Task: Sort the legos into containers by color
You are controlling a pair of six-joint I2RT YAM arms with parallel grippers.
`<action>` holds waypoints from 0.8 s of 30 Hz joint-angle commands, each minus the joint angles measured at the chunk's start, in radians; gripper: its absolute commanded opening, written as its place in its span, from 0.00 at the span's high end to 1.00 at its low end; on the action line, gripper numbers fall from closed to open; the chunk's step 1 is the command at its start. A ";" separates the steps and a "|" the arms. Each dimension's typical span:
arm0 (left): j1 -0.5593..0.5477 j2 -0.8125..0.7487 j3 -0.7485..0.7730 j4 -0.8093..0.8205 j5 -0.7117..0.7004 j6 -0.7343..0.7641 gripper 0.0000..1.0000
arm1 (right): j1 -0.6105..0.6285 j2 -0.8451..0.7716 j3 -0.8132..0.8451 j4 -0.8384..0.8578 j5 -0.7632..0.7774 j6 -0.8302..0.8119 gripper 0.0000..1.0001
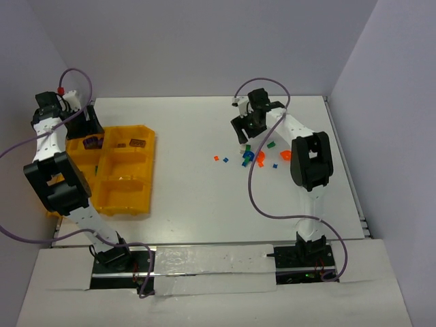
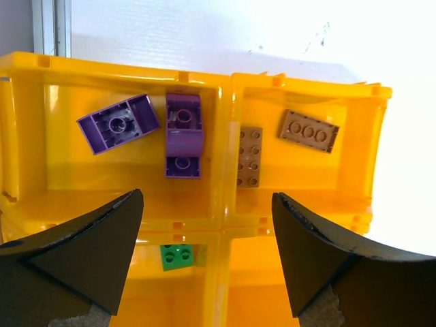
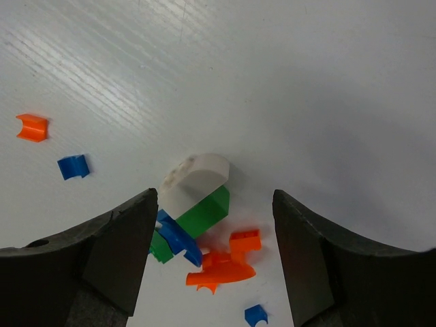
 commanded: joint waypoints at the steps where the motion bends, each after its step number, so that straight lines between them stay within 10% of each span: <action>1: -0.008 -0.058 0.036 0.016 0.047 -0.023 0.14 | 0.017 0.025 0.074 -0.047 0.011 0.038 0.26; 24: -0.021 -0.043 0.067 0.027 0.073 -0.034 0.12 | 0.019 0.020 -0.069 -0.021 0.043 -0.178 0.18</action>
